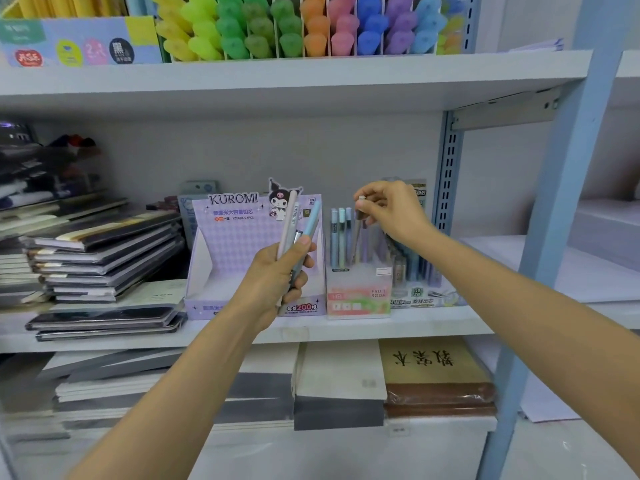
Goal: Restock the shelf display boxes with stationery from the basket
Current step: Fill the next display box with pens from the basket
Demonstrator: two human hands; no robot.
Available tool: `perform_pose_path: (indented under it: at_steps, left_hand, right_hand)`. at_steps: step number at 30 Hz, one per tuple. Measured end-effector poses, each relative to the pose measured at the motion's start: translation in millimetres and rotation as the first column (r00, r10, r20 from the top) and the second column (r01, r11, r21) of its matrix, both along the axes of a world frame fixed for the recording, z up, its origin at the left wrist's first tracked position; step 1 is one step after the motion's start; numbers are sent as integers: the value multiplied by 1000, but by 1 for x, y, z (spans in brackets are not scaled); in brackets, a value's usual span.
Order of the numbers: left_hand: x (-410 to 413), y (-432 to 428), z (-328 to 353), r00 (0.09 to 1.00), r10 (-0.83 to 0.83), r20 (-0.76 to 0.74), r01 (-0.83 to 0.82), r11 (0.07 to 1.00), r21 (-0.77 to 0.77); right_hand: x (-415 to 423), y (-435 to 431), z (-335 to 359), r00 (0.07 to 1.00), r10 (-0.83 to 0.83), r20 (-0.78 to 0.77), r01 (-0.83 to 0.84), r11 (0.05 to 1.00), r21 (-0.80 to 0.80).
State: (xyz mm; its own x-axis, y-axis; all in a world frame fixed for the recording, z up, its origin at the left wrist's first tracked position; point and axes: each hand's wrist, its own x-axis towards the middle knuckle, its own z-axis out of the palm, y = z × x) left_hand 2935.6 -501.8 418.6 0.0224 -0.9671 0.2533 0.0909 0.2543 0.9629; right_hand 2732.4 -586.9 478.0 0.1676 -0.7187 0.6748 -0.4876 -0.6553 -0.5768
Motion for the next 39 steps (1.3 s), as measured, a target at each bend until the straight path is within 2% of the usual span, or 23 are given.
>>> perform_pose_path:
  at_steps: [3,6,10,13,16,19,21,23,25,27,29,32,35,37,39]
  left_hand:
    - [0,-1,-1,1000,-2,3,2,1000,-10]
    - [3,-2,-2,1000,-1,11,1,1000,-14]
    - [6,-2,-5,999,4,35,-3,999,-33]
    - [6,0,-5,999,6,39,-4,999,-47]
    - [4,4,-3,999,13,40,-11,998,-58]
    - [2,8,-1,997,29,72,-25,998,-60]
    - [-2,10,2,997,20,76,-15,998,-66]
    - [-8,14,4,995,-4,102,11,998,-69]
    - [-15,18,5,991,-26,130,35,997,-70]
    - [-21,22,6,991,-31,131,38,998,-54]
    - [-23,26,9,996,-59,73,61,998,-26]
    - [-17,29,13,987,-148,-54,150,988,23]
    - [-14,33,13,985,-138,-99,143,989,38]
    - [-15,33,13,984,-80,-160,85,996,27]
    - [-19,33,16,965,-15,-263,17,1000,4]
  right_hand:
    - [4,-2,-1,999,9,-42,-9,1000,-2]
    - [10,-3,-7,1000,26,-16,-26,1000,0]
    - [12,-7,-13,995,-98,-4,96,985,-141]
    - [10,-10,-17,962,-236,-140,207,958,-196]
    - [5,-9,-15,928,-238,-287,218,971,-100]
    - [0,4,-8,981,-131,-144,124,990,-60]
    - [1,18,-2,995,79,60,-83,995,64]
    - [6,32,2,941,269,206,-312,925,216]
    - [12,45,5,921,346,178,-384,884,268]
    - [14,52,6,913,379,154,-406,883,237]
    - [12,57,9,907,364,212,-403,895,189]
    - [-1,61,16,858,291,423,-383,911,151]
    - [-19,63,21,783,256,568,-404,903,150]
    - [-27,66,18,769,283,574,-454,873,179]
    - [-31,71,10,788,334,518,-518,814,263]
